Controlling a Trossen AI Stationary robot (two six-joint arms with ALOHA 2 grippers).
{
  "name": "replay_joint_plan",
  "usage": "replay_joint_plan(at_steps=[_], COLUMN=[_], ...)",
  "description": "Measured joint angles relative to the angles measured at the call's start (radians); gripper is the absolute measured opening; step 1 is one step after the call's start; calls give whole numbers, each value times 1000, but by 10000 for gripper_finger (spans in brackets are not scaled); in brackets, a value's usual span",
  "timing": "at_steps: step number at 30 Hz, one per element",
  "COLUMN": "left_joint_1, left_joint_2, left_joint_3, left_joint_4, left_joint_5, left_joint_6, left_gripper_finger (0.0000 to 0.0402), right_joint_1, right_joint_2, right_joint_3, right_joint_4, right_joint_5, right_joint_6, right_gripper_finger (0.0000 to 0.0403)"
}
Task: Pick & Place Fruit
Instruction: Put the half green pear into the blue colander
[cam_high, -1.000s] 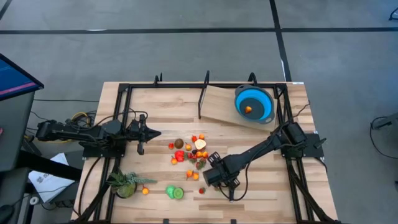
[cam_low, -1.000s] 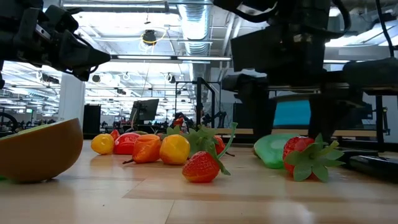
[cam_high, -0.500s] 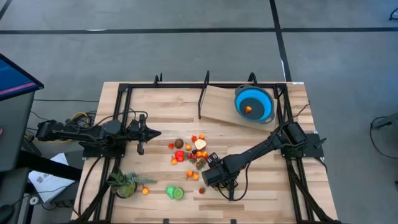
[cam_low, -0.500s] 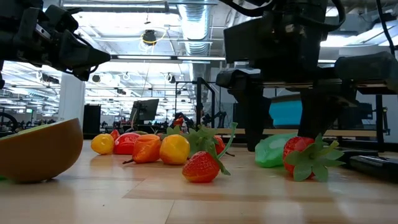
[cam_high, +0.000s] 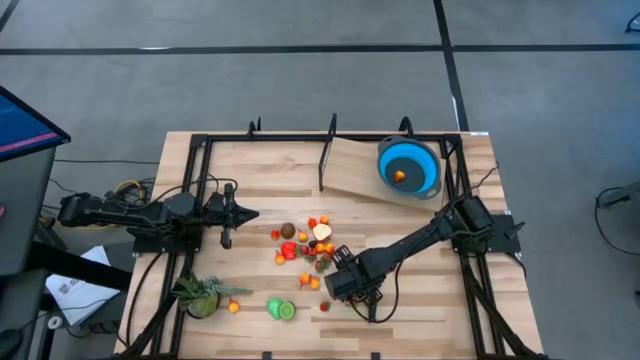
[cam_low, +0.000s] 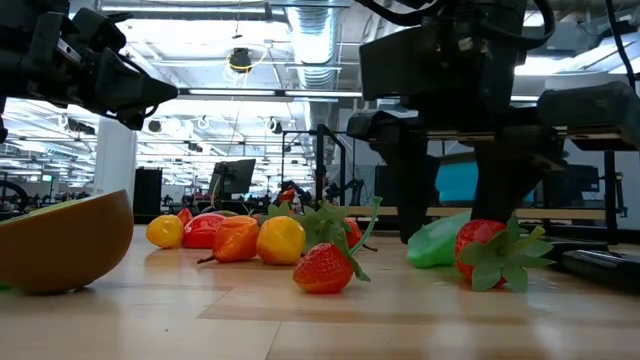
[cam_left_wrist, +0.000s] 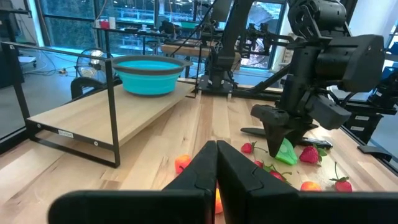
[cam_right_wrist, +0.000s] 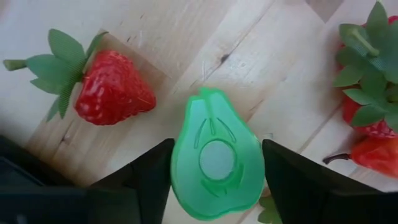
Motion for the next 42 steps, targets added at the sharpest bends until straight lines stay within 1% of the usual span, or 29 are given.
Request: replay_joint_plan(at_steps=[4, 9, 17, 21, 29, 33, 37, 42], left_joint_1=[0, 0, 0, 0, 0, 0, 0, 0], left_joint_2=[0, 0, 0, 0, 0, 0, 0, 0], left_joint_3=[0, 0, 0, 0, 0, 0, 0, 0], left_joint_4=[0, 0, 0, 0, 0, 0, 0, 0], left_joint_5=[0, 0, 0, 0, 0, 0, 0, 0], left_joint_6=[0, 0, 0, 0, 0, 0, 0, 0], left_gripper_finger=[1, 1, 1, 1, 1, 1, 1, 1], right_joint_1=[0, -2, -2, -9, -11, -13, -13, -14], right_joint_2=[-2, -2, -1, 0, 0, 0, 0, 0], right_joint_3=[0, 1, 1, 0, 0, 0, 0, 0], right_joint_4=[1, -4, -14, -12, -2, 3, 4, 1], right_joint_5=[0, 1, -3, -3, -1, 11, 80, 88], right_joint_6=[0, 50, 53, 53, 52, 52, 52, 52], right_gripper_finger=[206, 207, 194, 202, 232, 234, 230, 226])
